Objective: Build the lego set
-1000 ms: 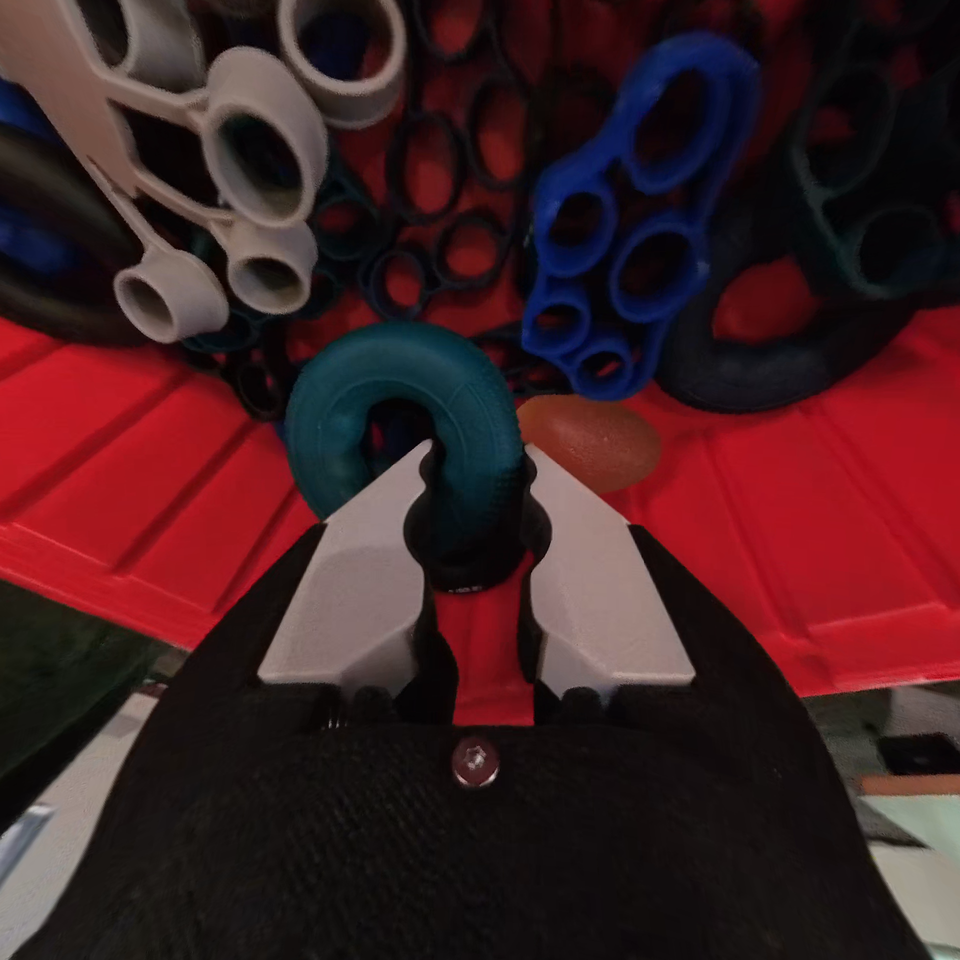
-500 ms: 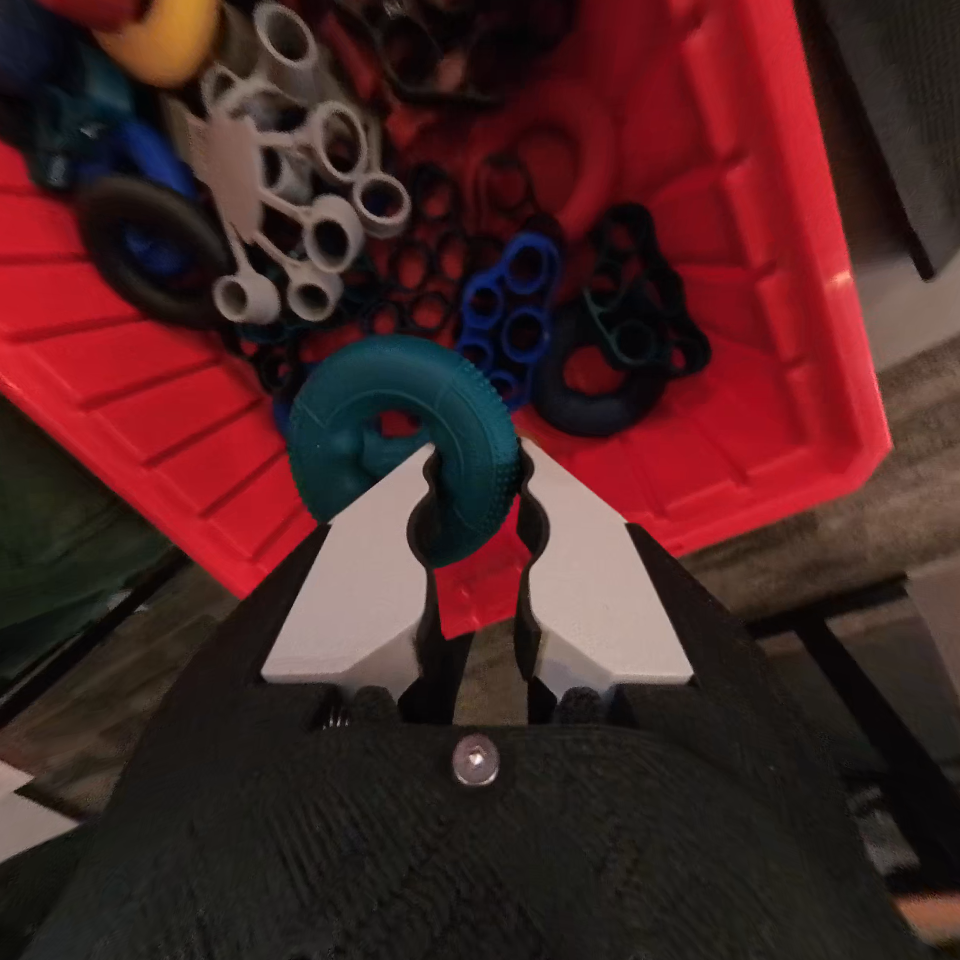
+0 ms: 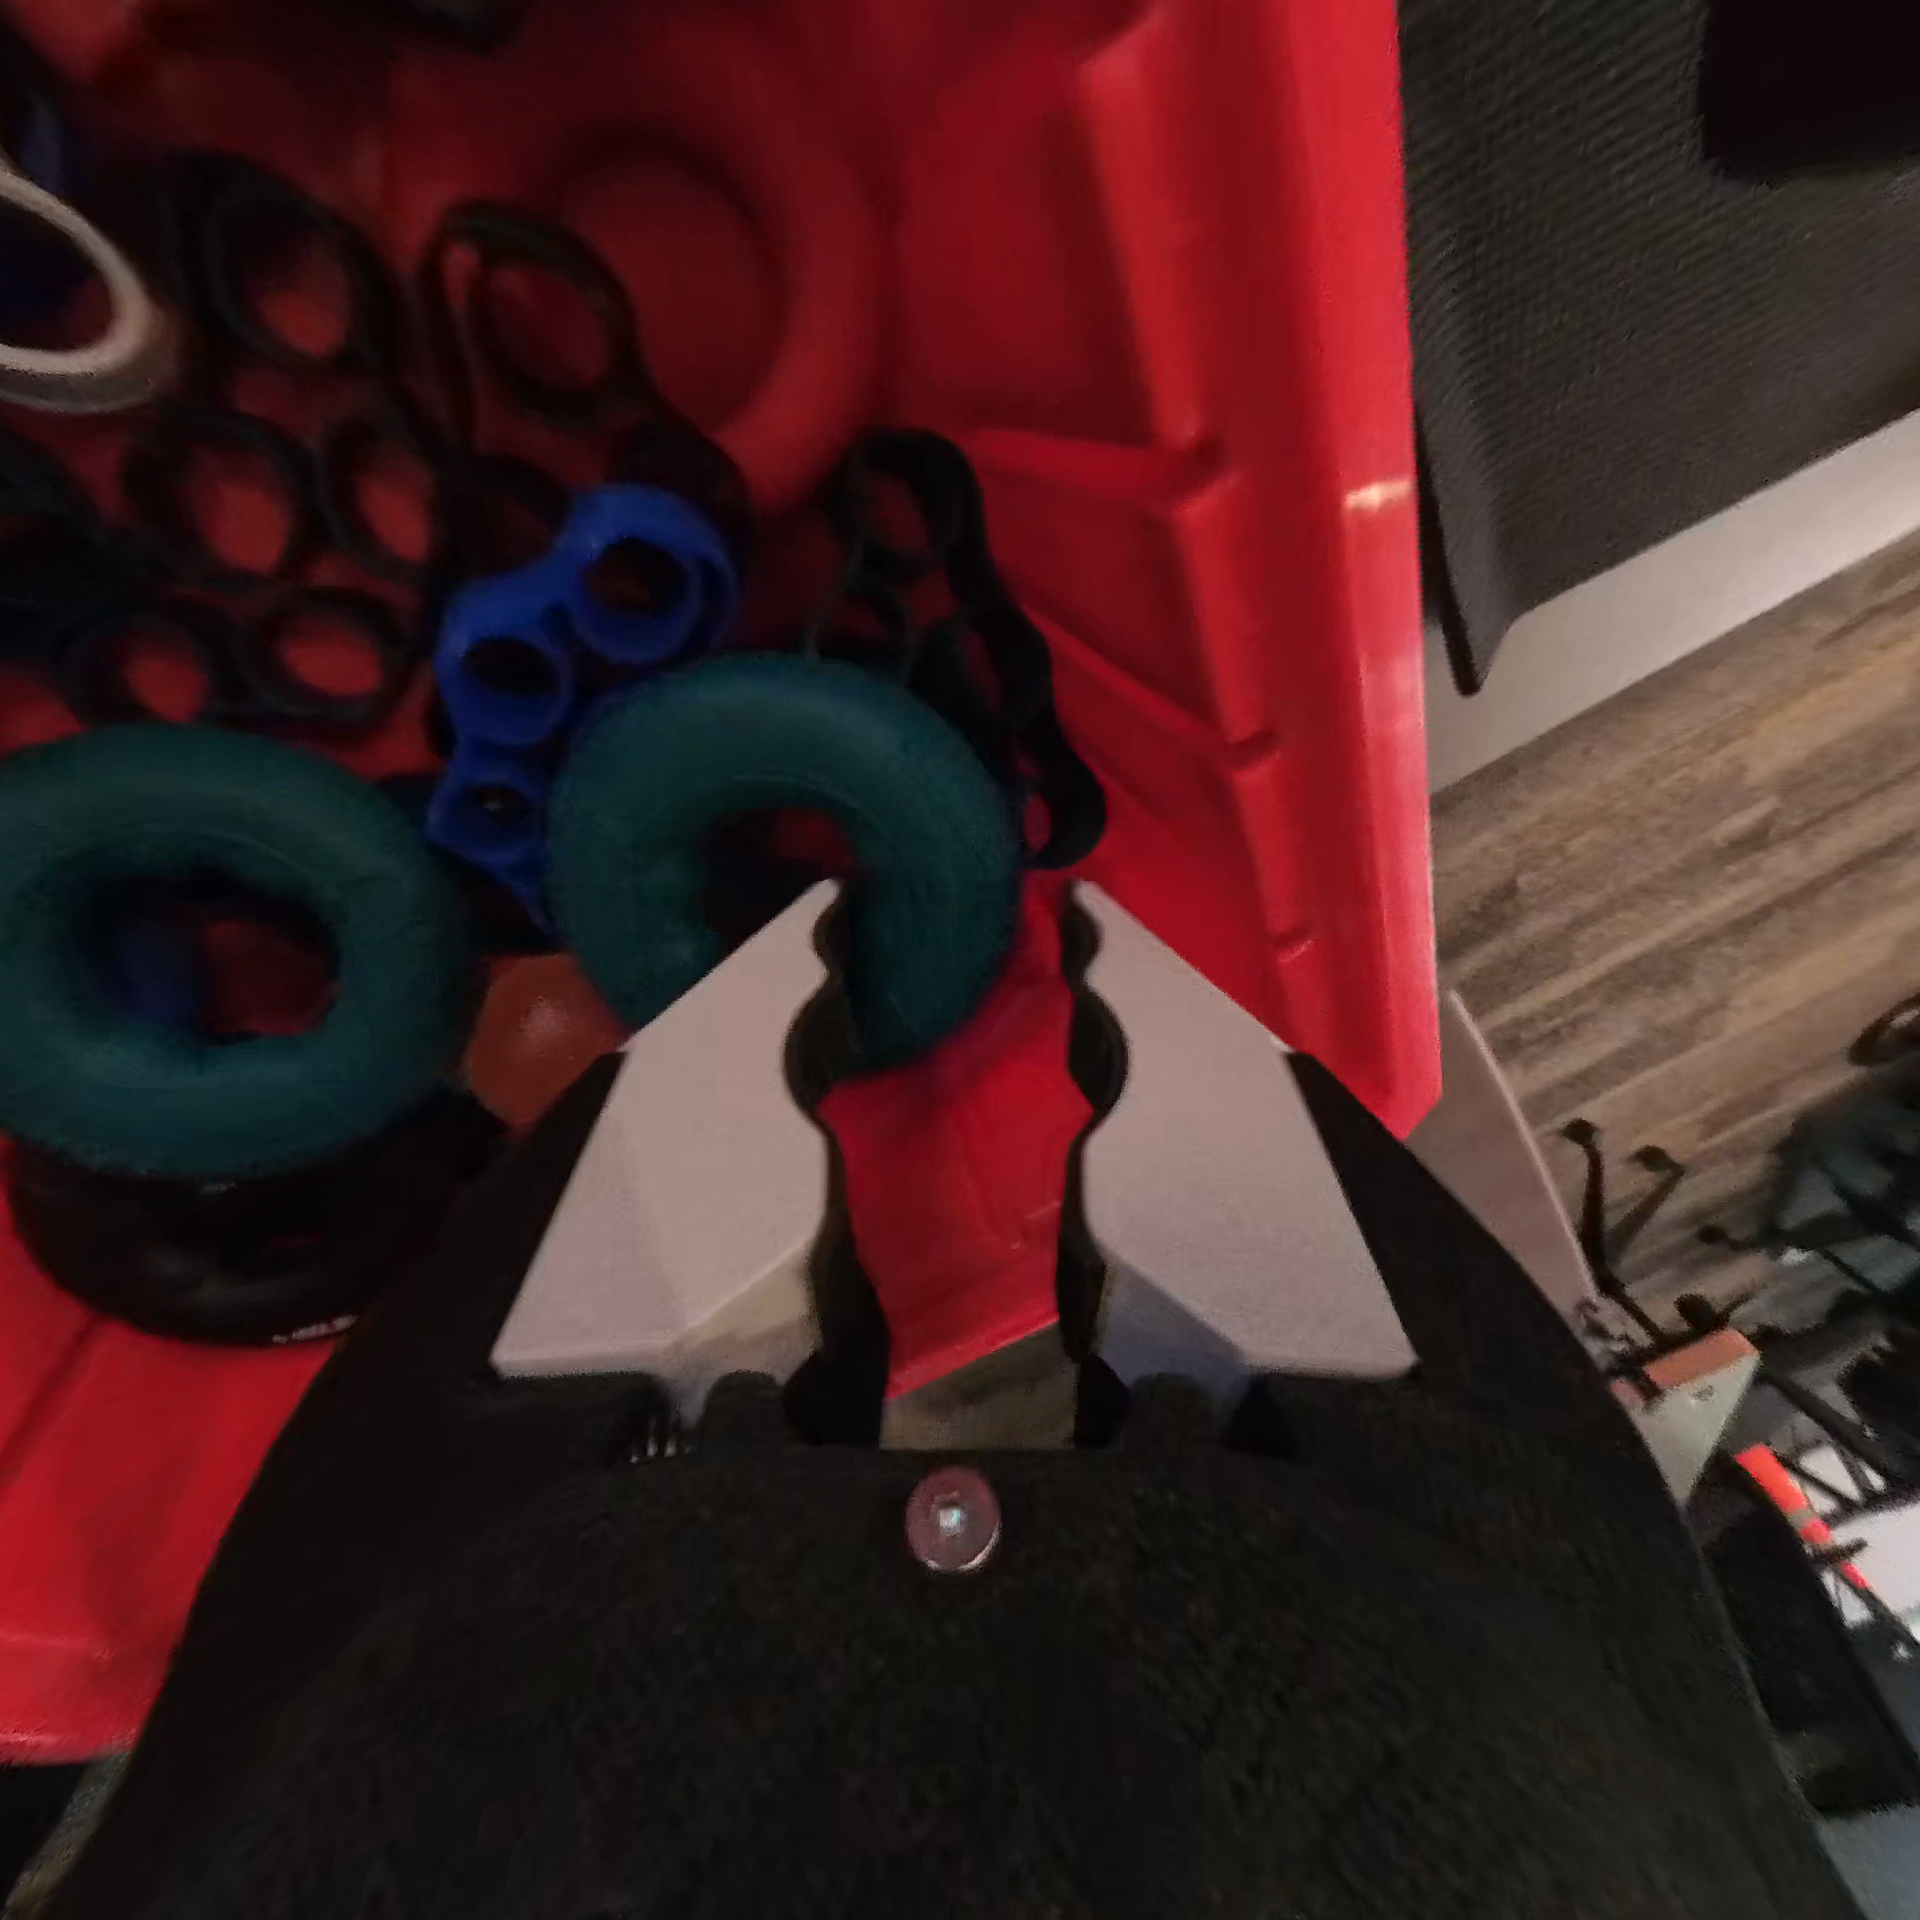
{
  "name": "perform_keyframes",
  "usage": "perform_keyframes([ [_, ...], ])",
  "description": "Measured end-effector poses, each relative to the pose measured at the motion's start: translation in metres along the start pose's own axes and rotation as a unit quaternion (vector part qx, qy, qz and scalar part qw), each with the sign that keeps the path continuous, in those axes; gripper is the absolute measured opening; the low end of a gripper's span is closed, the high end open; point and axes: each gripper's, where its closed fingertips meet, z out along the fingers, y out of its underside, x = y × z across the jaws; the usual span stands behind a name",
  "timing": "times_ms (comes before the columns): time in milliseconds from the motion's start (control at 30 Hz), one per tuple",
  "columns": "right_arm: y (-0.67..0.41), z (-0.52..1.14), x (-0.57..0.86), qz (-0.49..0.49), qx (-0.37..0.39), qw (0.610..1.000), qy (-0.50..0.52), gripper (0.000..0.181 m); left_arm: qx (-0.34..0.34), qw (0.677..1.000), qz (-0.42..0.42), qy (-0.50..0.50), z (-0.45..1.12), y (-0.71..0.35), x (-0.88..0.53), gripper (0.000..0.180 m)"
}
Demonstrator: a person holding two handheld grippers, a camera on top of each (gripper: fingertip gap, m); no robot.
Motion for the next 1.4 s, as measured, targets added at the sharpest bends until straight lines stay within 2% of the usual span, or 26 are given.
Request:
perform_keyframes([
  [33,0.004,0.001,0.003,0.008,-0.011,1.0,0.009,0.058,-0.002,1.0,0.0,0.0,0.001,0.0,0.0,0.04],
  [133,0.011,-0.022,0.014,0.046,-0.004,0.998,0.038,0.067,-0.002,1.0,-0.001,-0.005,-0.001,0.001,-0.002,0.04],
  [200,0.013,-0.047,0.016,0.08,0.029,0.995,0.043,0.056,0.001,1.0,-0.006,-0.01,-0.003,0.002,-0.005,0.04],
  [233,0.011,-0.057,0.004,0.1,0.051,0.994,0.006,0.051,0.003,1.0,-0.011,-0.012,-0.004,0.002,-0.007,0.04],
  [300,0.005,-0.069,-0.043,0.117,0.081,0.981,-0.131,0.04,0.006,1.0,-0.016,-0.012,-0.004,0.003,-0.007,0.04],
  [333,0.006,-0.068,-0.062,0.123,0.074,0.973,-0.18,0.035,0.007,1.0,-0.017,-0.012,-0.004,0.002,-0.008,0.04],
  [400,0.016,-0.057,-0.09,0.131,0.033,0.963,-0.233,0.038,0.006,1.0,-0.018,-0.006,0.0,0.003,-0.007,0.04],
  [500,0.025,-0.034,-0.108,0.145,-0.012,0.96,-0.241,0.046,0.0,1.0,-0.013,0.003,0.005,0.003,-0.003,0.04],
  [567,0.02,-0.029,-0.114,0.162,-0.01,0.955,-0.247,0.048,-0.004,1.0,-0.009,0.005,0.005,0.005,-0.001,0.04],
  [700,0.017,-0.015,-0.113,0.178,-0.024,0.96,-0.215,0.035,-0.002,1.0,-0.014,0.002,0.003,0.007,-0.003,0.04],
  [833,0.011,-0.032,-0.108,0.123,-0.023,0.974,-0.189,0.021,0.0,1.0,-0.015,-0.004,0.001,0.005,-0.005,0.04],
  [933,0.01,-0.057,-0.077,0.134,0.003,0.979,-0.155,0.02,0.001,1.0,-0.015,-0.009,-0.001,0.004,-0.006,0.04],
  [1100,0.025,-0.053,0.002,0.146,0.001,0.989,-0.009,0.021,0.003,1.0,-0.015,-0.007,-0.001,0.003,-0.007,0.04],
  [1200,0.011,-0.035,0.018,0.132,0.041,0.99,0.034,0.021,-0.001,1.0,-0.012,-0.004,0.0,0.003,-0.004,0.04],
  [1267,0.009,-0.026,0.019,0.122,0.041,0.991,0.041,0.023,-0.004,1.0,-0.012,-0.001,0.0,0.004,-0.004,0.04],
  [1333,0.012,-0.025,0.02,0.139,0.028,0.989,0.037,0.053,-0.005,1.0,-0.01,-0.001,0.001,0.003,-0.003,0.04],
  [1400,0.009,-0.042,0.025,0.172,0.051,0.983,0.044,0.069,-0.006,1.0,-0.008,-0.004,0.0,0.003,-0.003,0.04],
])
